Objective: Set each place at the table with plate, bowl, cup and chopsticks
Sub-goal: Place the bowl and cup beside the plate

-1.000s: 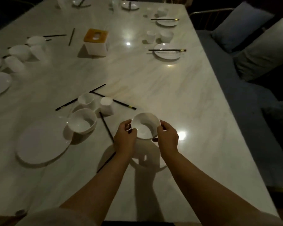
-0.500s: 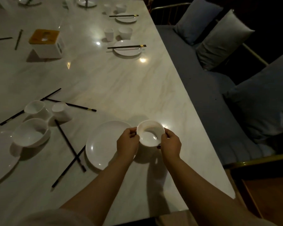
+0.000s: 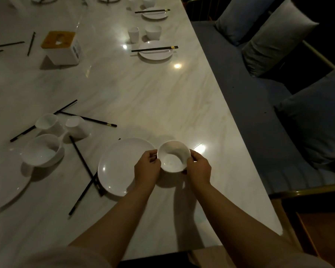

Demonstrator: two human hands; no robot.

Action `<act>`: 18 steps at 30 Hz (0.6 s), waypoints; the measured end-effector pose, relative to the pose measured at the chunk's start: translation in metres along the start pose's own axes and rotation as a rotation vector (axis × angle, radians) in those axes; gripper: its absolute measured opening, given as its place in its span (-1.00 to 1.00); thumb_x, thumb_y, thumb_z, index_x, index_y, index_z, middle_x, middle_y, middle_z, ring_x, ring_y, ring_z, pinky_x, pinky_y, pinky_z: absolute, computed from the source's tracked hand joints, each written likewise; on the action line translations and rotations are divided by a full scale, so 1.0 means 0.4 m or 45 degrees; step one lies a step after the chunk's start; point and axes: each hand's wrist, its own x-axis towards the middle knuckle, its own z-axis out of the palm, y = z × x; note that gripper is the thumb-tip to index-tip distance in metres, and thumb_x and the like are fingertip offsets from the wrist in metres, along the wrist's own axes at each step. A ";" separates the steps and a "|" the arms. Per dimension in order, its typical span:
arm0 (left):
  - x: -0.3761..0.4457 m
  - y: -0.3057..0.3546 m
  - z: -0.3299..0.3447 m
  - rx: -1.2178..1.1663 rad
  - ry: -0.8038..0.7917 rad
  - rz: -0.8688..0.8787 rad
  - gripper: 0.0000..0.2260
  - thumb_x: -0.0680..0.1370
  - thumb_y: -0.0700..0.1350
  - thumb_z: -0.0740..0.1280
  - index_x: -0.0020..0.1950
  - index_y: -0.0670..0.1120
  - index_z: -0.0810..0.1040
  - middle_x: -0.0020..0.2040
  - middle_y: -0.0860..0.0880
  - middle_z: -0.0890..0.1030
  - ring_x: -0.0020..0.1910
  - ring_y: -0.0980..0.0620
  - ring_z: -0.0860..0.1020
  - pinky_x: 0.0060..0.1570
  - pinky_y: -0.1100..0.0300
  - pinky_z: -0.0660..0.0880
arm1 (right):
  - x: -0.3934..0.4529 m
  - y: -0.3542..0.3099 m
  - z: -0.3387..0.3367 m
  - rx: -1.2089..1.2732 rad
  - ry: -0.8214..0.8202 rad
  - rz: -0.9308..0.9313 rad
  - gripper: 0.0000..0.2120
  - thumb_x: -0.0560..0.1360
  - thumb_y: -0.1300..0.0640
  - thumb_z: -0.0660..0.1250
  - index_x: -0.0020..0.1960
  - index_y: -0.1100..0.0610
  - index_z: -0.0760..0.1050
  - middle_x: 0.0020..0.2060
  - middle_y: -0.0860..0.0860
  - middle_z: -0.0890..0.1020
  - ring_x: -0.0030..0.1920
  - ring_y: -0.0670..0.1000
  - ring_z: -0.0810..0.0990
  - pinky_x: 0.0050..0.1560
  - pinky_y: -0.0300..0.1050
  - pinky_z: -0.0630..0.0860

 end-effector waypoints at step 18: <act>0.064 0.011 -0.152 -0.119 0.251 0.046 -0.76 0.56 -0.23 0.24 0.08 0.06 0.57 0.06 0.05 0.61 0.07 0.05 0.56 0.17 0.00 0.53 | -0.026 -0.120 0.150 -0.270 -0.342 -0.408 -0.75 0.57 0.21 0.25 0.21 0.10 0.57 0.13 0.02 0.62 0.02 -0.15 0.51 0.03 -0.42 0.38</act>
